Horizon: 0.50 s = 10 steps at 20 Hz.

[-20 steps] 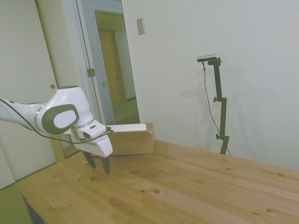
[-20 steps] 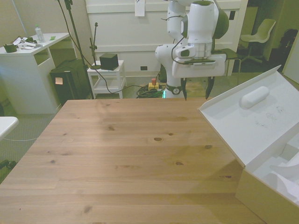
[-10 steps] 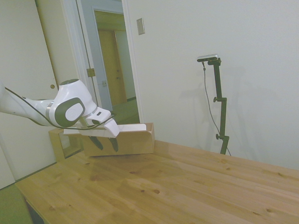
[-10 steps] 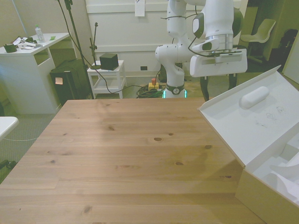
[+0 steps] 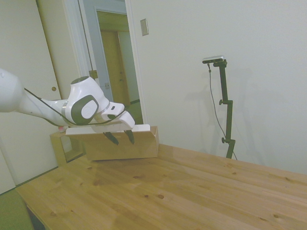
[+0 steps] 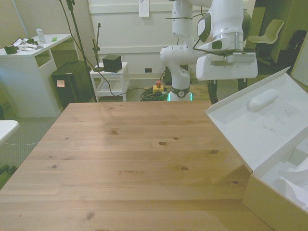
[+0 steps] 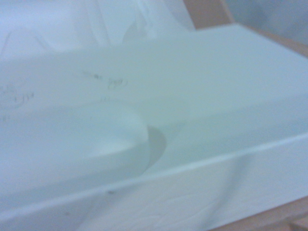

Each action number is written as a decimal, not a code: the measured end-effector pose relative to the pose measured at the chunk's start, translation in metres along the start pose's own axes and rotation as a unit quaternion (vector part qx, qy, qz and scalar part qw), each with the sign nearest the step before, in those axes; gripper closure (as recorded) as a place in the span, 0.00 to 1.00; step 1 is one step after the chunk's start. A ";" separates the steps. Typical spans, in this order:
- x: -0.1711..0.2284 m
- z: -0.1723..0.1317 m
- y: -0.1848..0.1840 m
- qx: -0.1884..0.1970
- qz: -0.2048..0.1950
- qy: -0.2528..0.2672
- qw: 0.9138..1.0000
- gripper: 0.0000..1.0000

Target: Close the box

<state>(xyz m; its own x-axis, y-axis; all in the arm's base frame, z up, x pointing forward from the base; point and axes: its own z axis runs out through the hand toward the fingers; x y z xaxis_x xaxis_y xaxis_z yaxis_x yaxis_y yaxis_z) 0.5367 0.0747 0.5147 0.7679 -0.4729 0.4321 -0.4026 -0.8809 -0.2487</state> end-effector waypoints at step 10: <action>0.072 0.013 -0.087 -0.014 -0.020 0.021 0.999 0.00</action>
<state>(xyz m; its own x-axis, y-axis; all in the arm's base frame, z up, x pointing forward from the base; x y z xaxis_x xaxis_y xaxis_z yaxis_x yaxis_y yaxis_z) 0.6339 0.1176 0.5560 0.7625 -0.4366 0.4775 -0.3860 -0.8992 -0.2059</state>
